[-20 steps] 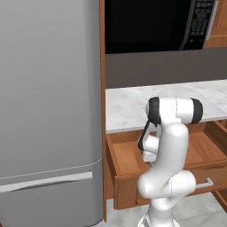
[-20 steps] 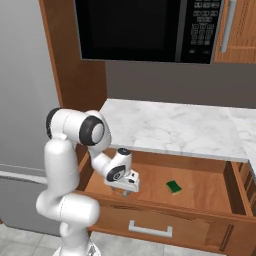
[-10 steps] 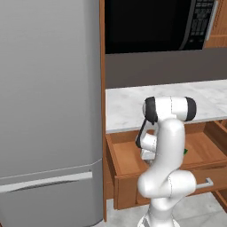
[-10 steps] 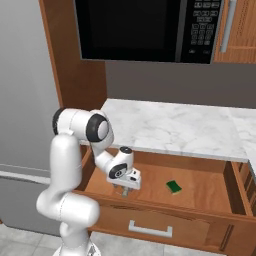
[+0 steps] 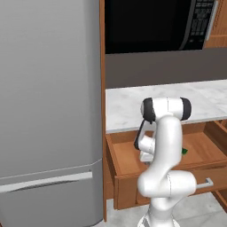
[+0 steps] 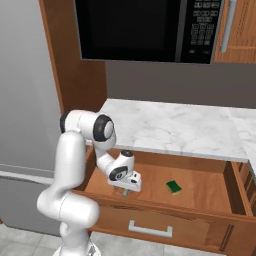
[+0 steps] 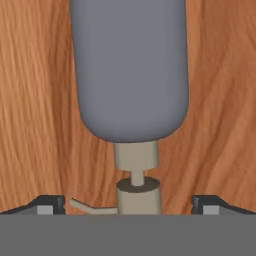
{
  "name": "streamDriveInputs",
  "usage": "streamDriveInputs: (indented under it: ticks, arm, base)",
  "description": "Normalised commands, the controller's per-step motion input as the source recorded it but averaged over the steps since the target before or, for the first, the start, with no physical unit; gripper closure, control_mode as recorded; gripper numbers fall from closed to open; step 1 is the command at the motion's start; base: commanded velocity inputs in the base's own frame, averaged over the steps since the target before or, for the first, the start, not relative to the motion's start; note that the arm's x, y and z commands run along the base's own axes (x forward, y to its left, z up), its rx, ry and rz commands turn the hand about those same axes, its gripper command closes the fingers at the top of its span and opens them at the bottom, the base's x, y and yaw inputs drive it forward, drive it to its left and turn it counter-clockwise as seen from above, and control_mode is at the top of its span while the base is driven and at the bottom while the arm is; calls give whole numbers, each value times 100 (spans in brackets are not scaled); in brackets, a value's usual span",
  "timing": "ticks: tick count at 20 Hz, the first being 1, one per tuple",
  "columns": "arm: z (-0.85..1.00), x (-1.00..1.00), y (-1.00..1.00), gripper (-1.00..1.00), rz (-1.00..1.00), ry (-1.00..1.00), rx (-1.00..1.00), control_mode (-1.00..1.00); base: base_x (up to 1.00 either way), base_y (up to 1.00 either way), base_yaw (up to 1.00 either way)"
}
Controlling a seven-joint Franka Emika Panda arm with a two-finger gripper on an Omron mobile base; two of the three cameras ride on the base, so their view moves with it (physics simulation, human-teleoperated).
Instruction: Restock the sink supplies by placing the sponge and soap dispenser on the counter and next to the sink. Make sure the soap dispenser is upright.
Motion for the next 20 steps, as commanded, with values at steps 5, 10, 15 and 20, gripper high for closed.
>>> streamDriveInputs:
  ticks: [5,10,15,20]
  arm:
    - [-14,27,-2,-100,0,0,0,-100]
    - [-24,2,0,-100,0,0,0,-100]
    - [-28,0,0,-100,0,0,0,-100]
    - [-25,-3,0,100,0,0,0,-100]
  base:
    - [0,0,0]
    - [0,0,0]
    - [0,0,0]
    - [0,0,0]
